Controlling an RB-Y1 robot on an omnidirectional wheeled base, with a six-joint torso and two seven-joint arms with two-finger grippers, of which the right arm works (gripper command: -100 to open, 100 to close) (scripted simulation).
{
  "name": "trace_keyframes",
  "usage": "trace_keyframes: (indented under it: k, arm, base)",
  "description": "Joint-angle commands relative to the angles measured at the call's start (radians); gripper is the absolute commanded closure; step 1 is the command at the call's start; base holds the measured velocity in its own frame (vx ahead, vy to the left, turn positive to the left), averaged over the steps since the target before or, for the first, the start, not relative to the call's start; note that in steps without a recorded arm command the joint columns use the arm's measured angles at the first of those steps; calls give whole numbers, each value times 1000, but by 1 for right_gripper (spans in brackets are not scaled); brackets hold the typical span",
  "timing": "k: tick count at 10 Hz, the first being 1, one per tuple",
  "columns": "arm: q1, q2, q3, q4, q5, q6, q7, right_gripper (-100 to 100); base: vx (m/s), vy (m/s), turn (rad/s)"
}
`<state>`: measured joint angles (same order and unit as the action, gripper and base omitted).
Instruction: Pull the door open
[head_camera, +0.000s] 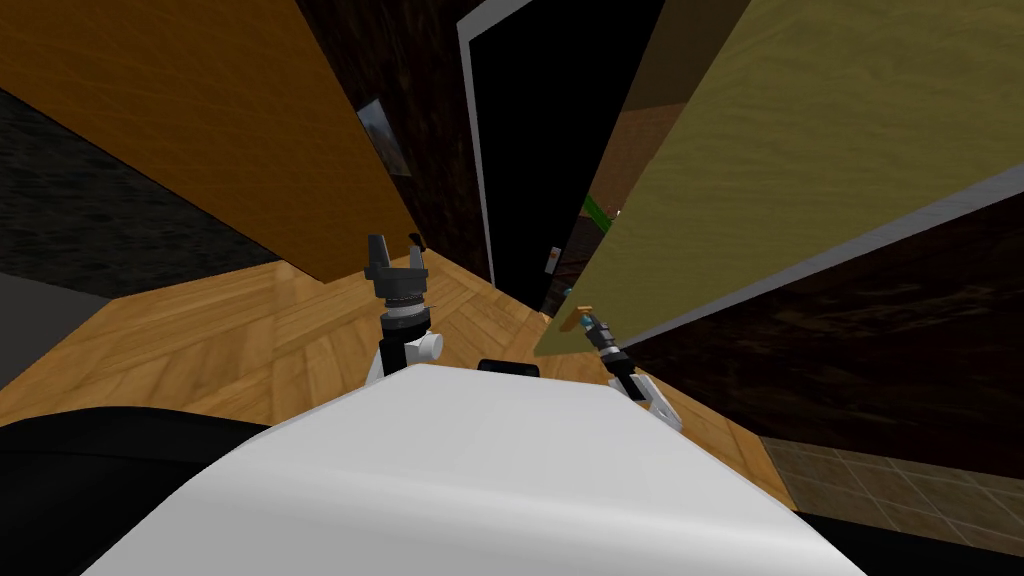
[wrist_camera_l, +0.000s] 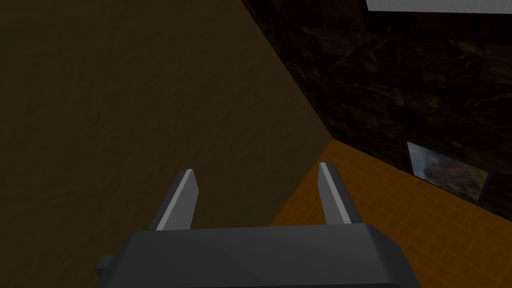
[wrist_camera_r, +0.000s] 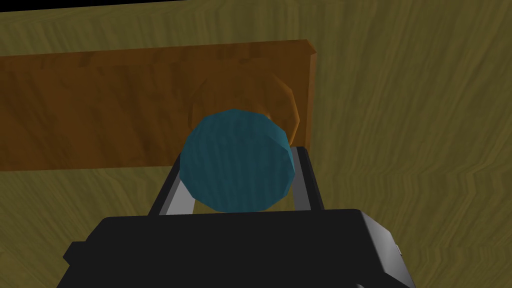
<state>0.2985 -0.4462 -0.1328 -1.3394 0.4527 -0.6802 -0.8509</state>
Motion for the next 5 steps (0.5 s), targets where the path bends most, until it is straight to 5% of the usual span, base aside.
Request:
trace_keyframes:
  k: [1,4,5]
  arm:
    - [6,-6,8,11,6,-32,-9,100]
    - [10,-23,10,24,11,-70,-26,100]
    - [9,-22,5,23,10,-55,-21,100]
  base:
    - [-210,-123,105]
    - [-194,-112,112]
    - [-81,-49,13]
